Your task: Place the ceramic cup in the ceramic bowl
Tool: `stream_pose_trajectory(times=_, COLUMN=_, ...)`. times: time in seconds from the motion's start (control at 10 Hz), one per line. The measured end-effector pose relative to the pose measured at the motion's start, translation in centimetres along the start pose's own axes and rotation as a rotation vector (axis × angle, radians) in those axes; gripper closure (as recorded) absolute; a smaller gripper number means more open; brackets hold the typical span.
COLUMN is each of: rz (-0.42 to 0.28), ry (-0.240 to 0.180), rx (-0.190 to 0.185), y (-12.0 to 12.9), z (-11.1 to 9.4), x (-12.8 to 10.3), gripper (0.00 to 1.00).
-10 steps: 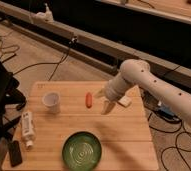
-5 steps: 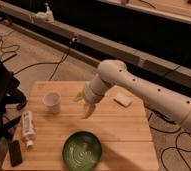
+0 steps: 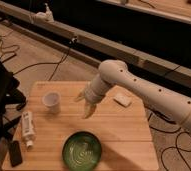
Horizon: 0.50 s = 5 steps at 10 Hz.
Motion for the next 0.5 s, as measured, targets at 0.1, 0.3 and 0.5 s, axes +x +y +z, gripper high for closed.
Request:
stream_pose_trajectory(times=0.1, rz=0.023, ry=0.001, rx=0.015, y=-0.6, z=-0.3, x=0.6, gripper=0.35)
stream_pose_trajectory(times=0.3, rz=0.037, ry=-0.016, rx=0.011, y=-1.9, z=1.0, x=0.3, gripper=0.35)
stream_pose_trajectory(times=0.5, rz=0.022, ry=-0.063, rx=-0.018, y=-3.6, z=3.5, x=-1.4, gripper=0.35)
